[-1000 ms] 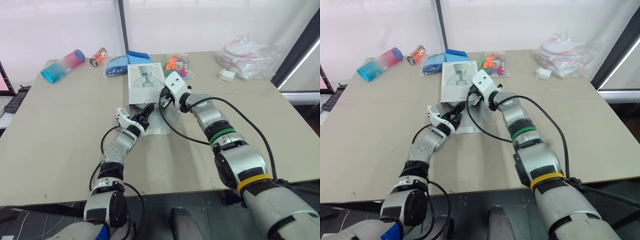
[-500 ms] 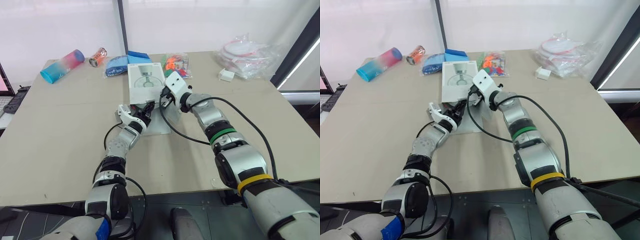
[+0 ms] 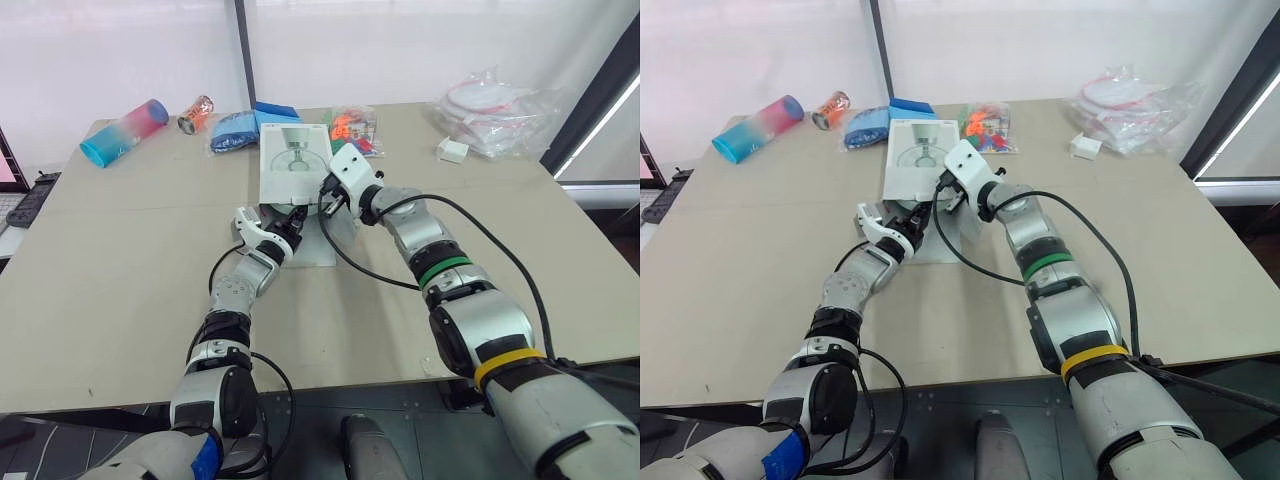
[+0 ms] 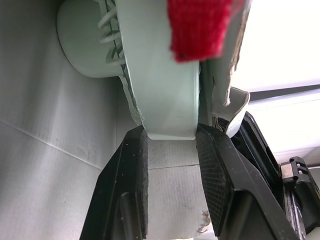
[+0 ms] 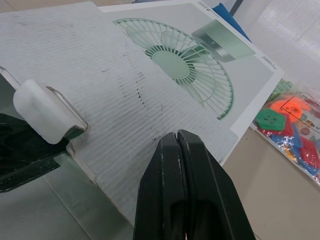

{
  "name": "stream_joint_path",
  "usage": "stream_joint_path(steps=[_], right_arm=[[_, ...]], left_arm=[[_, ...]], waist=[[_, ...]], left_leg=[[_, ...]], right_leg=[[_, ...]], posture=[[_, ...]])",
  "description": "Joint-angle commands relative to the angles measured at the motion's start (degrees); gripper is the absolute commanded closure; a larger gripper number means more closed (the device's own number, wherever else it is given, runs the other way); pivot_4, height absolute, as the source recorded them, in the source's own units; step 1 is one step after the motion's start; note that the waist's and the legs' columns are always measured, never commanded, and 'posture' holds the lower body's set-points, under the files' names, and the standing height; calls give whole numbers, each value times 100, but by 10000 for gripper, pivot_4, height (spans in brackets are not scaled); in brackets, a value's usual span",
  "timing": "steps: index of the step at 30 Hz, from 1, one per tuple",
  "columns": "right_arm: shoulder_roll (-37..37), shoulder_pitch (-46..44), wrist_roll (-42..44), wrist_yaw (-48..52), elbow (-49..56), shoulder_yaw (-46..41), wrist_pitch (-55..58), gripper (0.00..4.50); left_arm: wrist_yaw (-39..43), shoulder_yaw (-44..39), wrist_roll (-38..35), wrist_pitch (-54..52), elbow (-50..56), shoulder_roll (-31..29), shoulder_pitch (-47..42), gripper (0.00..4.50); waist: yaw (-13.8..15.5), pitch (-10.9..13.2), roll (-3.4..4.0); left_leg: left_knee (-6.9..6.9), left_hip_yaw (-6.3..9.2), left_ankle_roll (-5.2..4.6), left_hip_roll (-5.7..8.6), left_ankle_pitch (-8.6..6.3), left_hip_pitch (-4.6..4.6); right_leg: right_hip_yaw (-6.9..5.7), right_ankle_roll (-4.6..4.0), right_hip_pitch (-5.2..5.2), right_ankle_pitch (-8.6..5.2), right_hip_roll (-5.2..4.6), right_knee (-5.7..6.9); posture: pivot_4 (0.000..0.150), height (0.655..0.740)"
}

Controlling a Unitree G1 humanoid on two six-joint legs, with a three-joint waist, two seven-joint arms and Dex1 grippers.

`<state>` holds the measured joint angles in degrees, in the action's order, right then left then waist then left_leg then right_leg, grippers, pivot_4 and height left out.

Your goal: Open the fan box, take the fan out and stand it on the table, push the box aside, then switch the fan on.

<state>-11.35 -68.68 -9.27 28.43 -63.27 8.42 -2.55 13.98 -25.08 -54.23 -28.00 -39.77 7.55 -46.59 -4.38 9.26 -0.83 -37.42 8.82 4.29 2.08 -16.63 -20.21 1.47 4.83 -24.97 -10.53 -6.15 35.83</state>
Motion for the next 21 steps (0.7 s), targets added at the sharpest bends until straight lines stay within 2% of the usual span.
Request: stream_joint_path(steps=[1, 8, 15, 17, 20, 21], right_arm=[[74, -69, -37, 2, -50, 19, 4, 45000], [112, -91, -53, 8, -62, 32, -3, 45000], [145, -72, -67, 37, -24, 62, -5, 45000], [149, -71, -73, 53, -16, 71, -10, 45000], [157, -79, -78, 58, -19, 74, -15, 45000], [160, -81, -82, 57, -26, 76, -19, 45000]], left_arm=[[-110, 30, -86, -334, 347, 291, 277, 33642], [-464, 91, -447, -1077, 1328, 288, 805, 33642], [-1066, -19, -1580, -2300, 2792, 68, 1528, 33642], [-1179, 25, -1660, -2408, 3025, 19, 1679, 33642], [-1312, 40, -1713, -2390, 3191, 51, 1833, 21458], [-1371, 0, -1754, -2351, 3173, 84, 1833, 19540]], waist=[[-5, 0, 0], [-9, 0, 0], [-8, 0, 1], [-5, 0, 1], [-4, 0, 0], [-3, 0, 0]], left_leg=[[0, 0, 0, 0, 0, 0], [1, 0, 0, 0, 0, 0], [1, 0, 0, -1, 0, 0], [0, 0, 0, -1, 0, 0], [-1, -1, 0, 0, 0, 0], [-1, -1, 0, 0, 0, 0]], right_leg=[[0, 0, 0, 0, 0, 0], [0, 0, -2, 0, 0, 1], [2, 0, -5, 0, 0, 3], [2, -1, -4, 0, 0, 5], [3, -1, -3, 0, 0, 4], [3, -1, -3, 0, 0, 2]], posture=[[1500, 7400], [1500, 7400], [1500, 7400], [1500, 7400], [1500, 7400], [1500, 7400]])
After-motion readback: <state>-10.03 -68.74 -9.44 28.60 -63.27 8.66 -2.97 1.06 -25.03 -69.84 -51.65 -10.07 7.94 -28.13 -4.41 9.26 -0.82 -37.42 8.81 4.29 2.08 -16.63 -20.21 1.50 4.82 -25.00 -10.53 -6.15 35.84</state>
